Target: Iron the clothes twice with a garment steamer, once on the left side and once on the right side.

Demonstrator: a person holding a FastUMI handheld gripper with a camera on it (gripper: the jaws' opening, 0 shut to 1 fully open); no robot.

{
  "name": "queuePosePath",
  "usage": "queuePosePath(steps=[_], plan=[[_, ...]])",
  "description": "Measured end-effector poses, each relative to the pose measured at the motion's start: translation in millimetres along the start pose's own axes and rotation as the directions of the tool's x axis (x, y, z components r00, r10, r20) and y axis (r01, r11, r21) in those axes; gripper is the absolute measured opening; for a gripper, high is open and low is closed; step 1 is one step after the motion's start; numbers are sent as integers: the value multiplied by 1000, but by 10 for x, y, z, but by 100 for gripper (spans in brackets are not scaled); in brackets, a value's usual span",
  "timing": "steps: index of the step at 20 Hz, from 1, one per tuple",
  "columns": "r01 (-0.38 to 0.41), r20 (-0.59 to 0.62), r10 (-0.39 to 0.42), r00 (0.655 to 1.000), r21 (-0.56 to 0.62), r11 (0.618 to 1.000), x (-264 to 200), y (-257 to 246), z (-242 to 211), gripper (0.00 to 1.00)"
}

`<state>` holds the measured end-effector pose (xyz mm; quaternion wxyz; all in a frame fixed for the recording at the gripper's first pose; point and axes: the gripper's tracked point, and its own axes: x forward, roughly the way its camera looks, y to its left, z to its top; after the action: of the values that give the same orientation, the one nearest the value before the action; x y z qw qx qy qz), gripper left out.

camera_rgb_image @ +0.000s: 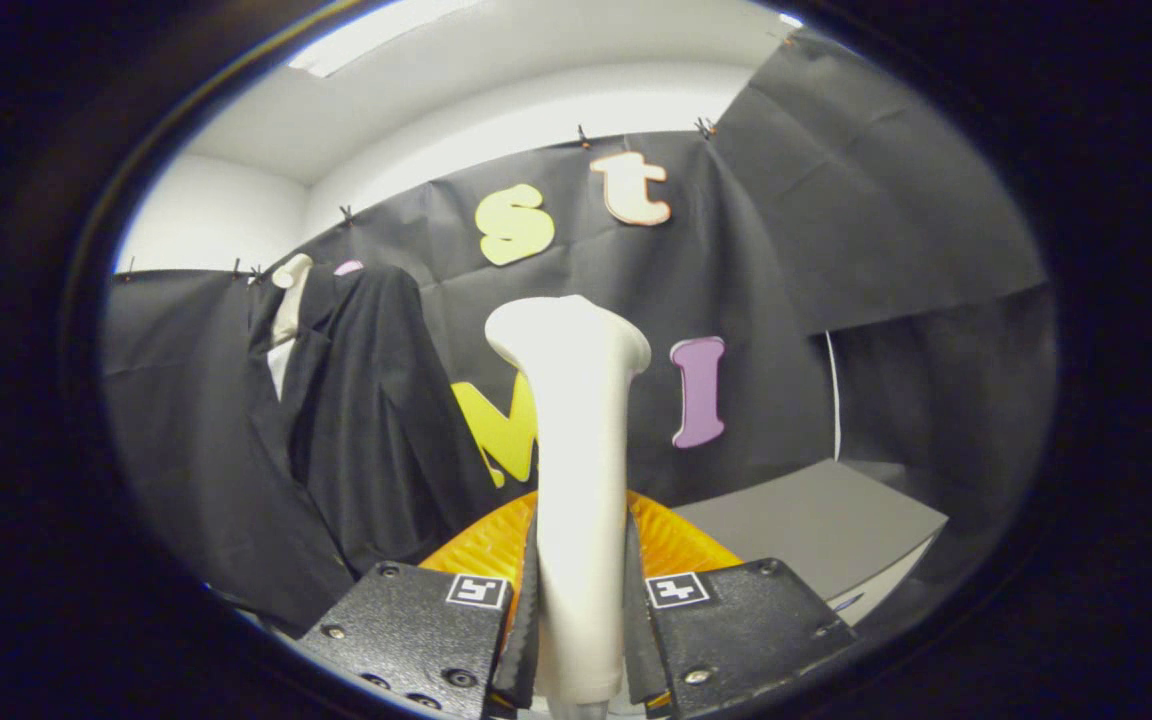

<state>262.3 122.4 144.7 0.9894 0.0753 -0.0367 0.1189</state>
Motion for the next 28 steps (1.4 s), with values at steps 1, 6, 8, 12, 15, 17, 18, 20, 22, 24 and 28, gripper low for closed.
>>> queuePosePath(steps=[1,6,8,12,15,17,18,20,22,24,28], plan=[[1,29,0,1000,-28,1000,-25,171,120,37],[-45,89,55,995,-107,993,64,1063,297,37],[-32,81,41,996,-102,994,135,1235,270,37],[-59,78,64,995,-64,996,221,1549,400,37],[-70,97,74,993,-47,996,329,1787,601,37],[-74,116,79,990,-48,996,422,1943,739,37],[-75,122,81,989,-51,996,466,2024,804,37],[-89,138,95,986,-54,995,502,2201,915,37],[-98,154,108,982,-71,993,541,2391,1011,37],[-117,165,129,978,-83,990,610,2590,1091,37],[-121,163,138,977,-114,986,692,2808,1063,37]])
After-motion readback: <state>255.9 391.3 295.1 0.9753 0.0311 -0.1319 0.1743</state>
